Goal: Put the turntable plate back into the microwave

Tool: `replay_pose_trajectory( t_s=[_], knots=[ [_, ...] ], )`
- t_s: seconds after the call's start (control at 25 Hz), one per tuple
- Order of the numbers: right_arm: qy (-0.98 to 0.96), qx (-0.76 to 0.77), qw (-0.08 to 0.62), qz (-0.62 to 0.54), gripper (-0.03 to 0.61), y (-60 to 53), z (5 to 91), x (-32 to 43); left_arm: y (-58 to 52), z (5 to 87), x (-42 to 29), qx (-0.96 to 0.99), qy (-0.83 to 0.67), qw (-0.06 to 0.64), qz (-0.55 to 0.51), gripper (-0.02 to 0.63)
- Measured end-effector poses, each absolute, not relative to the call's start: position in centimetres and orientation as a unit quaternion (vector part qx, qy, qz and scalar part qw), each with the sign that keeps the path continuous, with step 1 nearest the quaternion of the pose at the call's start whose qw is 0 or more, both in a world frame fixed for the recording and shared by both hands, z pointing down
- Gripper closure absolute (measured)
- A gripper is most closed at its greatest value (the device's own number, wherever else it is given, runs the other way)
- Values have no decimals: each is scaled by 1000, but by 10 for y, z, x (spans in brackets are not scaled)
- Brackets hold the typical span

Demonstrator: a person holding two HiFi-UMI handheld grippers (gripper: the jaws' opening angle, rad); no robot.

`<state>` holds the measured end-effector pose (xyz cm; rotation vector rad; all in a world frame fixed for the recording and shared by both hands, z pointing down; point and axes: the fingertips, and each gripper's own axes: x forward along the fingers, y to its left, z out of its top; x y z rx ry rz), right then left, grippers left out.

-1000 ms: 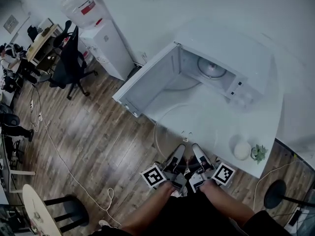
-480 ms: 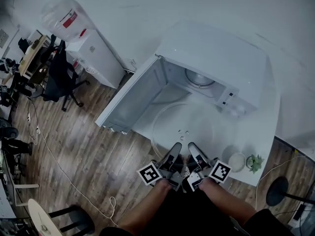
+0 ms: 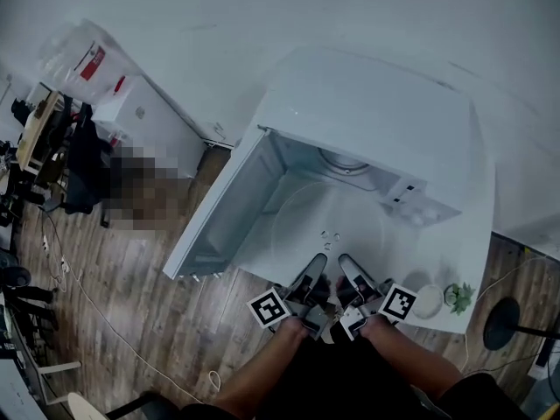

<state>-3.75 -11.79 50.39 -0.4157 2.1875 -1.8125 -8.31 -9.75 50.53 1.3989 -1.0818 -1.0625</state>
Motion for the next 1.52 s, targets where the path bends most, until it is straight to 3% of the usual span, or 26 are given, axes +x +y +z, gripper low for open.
replay_pose_trajectory(
  t_s=[0.72,1.28,1.52],
  knots=[
    [731,-240,186,-611,526,-178,527,-76,-188,526,-133,603,-373,568,-418,574],
    [690,-262,300,-605,532,-220,523,-83,-248,517,-142,632,-327,582,-395,569],
    [679,-268,327,-600,534,-249,524,-81,-259,522,-143,630,-318,585,-398,523]
  ],
)
